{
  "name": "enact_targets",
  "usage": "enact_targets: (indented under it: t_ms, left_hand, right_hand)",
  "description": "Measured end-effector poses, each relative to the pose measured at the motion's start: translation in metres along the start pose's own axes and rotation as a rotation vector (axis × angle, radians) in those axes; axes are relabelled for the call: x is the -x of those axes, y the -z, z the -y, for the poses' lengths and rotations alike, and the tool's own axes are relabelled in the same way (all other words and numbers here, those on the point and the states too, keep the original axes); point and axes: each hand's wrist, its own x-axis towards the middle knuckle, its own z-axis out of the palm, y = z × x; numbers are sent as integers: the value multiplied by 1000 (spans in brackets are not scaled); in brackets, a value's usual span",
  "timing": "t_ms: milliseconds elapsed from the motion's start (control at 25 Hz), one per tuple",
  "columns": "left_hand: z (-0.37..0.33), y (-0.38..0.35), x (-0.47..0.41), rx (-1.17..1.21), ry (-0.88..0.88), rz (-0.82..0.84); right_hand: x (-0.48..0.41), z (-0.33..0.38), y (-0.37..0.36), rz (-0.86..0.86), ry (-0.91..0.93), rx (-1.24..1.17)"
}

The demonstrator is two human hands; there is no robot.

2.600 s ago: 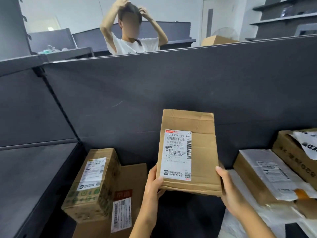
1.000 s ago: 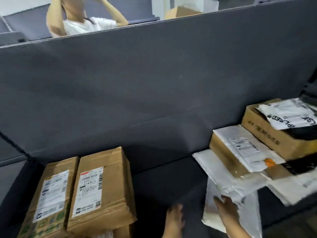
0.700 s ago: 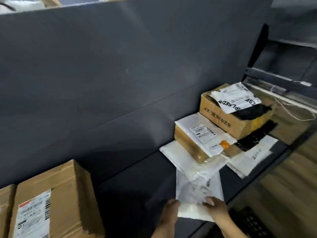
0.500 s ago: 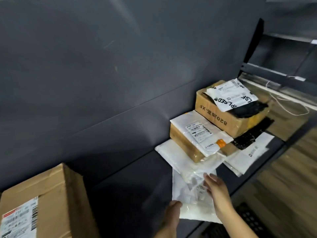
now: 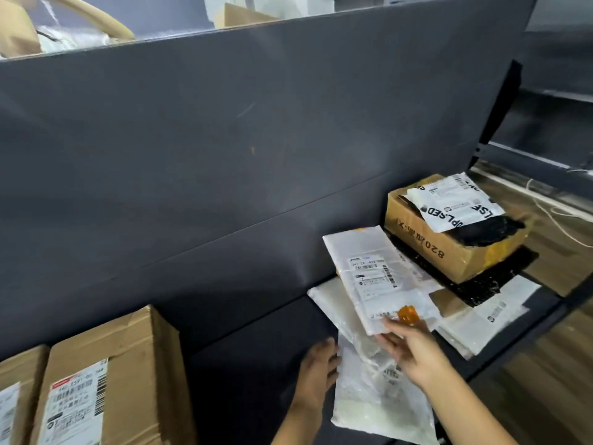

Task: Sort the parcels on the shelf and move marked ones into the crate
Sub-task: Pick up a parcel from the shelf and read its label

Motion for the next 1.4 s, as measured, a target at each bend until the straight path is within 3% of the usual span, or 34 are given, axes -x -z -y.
enact_targets:
  t_ms: [120,240,480,800,1200,1400]
  left_hand:
    - [-21,-2,8,-27,-245,136]
    - [-39,12,24,51,-388,153]
    - [-62,55,53,15,-438,169]
    - [-66,76,72,23,-510,70]
    - [-66,70,116,-99,-724,7]
    - [-68,73,127,-97,-720,-31]
  right_hand:
    - [32,-31,-15,188,62,6]
    - [49,-38,-27,300,96,44]
    - [65,-10,-42,337,341,308]
    - [81,-24,-72,477,578,664]
    - [68,-25,-84,404,375,557]
    - [78,-28,-90,436,295,493]
